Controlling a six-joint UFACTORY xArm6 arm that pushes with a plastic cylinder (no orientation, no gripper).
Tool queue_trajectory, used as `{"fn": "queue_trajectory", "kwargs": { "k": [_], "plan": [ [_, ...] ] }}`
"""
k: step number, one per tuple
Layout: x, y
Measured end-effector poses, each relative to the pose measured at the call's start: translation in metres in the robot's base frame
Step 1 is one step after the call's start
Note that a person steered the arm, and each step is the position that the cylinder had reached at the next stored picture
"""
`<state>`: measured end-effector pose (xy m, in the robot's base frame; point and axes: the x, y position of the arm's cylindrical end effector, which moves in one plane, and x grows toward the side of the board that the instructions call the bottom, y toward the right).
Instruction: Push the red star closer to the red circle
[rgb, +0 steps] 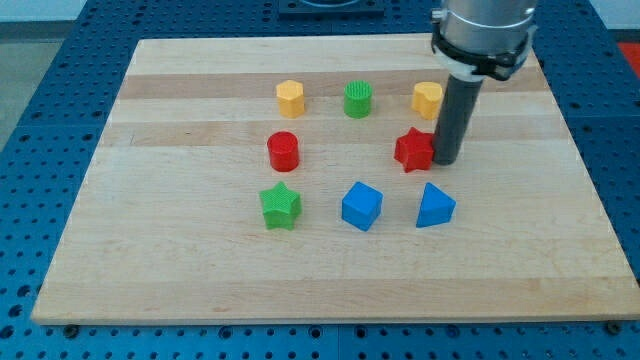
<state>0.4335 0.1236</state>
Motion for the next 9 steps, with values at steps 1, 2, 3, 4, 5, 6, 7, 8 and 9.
{"fn": "queue_trajectory", "kwargs": {
  "k": [1,2,3,4,5,6,7,8,9],
  "plan": [
    [0.000,-0.021],
    [0.000,-0.042],
    [0.000,-0.063],
    [0.000,-0.081],
    [0.000,-0.099],
    [0.000,-0.115],
    [-0.001,-0.110],
    [-0.005,-0.094],
    [-0.007,-0.094]
  ]
}}
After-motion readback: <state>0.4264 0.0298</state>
